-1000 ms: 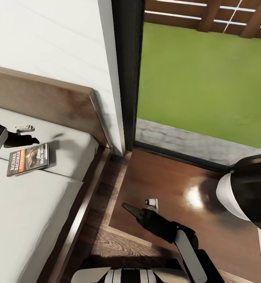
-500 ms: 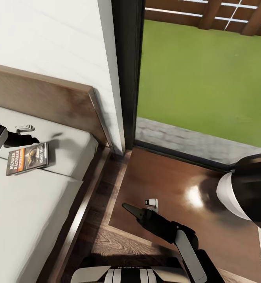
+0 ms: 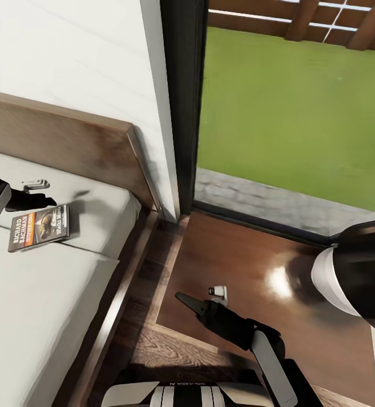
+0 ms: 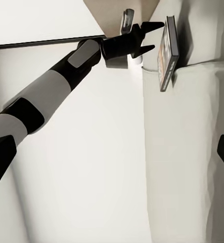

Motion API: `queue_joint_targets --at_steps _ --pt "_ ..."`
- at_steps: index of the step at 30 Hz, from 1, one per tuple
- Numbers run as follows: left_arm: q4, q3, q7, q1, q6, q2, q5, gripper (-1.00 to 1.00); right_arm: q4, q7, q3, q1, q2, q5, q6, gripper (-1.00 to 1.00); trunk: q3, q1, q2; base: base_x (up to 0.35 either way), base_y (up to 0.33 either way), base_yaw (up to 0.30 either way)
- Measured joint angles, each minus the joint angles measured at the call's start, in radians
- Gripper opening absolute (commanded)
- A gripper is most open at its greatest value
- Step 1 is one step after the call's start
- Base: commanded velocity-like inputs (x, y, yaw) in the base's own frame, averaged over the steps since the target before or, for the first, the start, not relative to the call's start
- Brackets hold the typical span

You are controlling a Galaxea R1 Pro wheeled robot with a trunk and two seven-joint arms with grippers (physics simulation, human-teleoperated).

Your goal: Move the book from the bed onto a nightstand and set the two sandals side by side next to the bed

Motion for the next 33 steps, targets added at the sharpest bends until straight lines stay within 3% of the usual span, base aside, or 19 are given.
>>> queue_joint_targets --at_steps 33 --pt "0.000 0.000 0.002 0.000 0.000 0.000 -0.001 1.00 0.022 0.002 -0.002 0.000 0.000 -0.005 -0.002 1.00 -0.001 0.000 0.000 0.000 0.000 0.000"
